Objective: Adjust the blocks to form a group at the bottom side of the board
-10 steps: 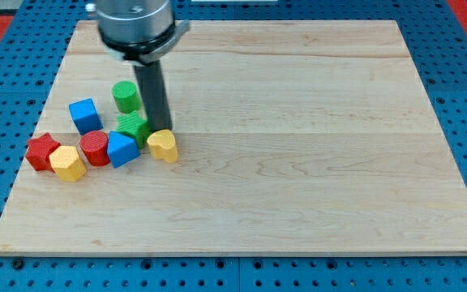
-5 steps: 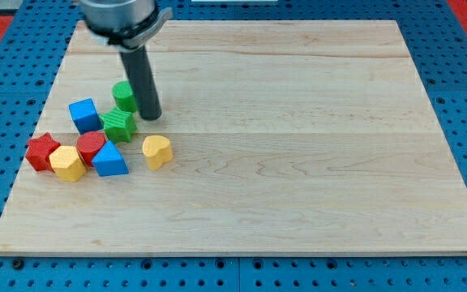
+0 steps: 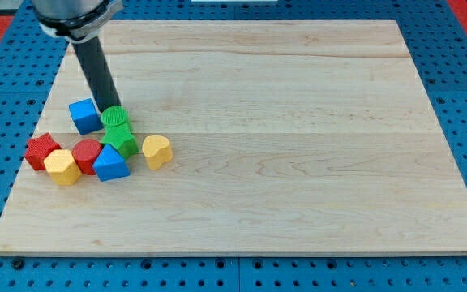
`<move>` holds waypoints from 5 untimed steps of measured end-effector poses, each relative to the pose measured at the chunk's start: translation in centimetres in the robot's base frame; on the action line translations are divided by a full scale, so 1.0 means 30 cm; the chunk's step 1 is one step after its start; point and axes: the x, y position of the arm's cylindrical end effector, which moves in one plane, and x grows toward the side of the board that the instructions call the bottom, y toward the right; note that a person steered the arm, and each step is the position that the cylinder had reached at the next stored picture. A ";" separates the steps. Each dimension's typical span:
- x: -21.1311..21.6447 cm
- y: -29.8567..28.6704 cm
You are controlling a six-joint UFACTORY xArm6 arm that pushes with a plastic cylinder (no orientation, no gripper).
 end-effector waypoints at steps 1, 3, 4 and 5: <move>0.054 0.000; 0.168 0.035; 0.141 0.053; 0.010 0.071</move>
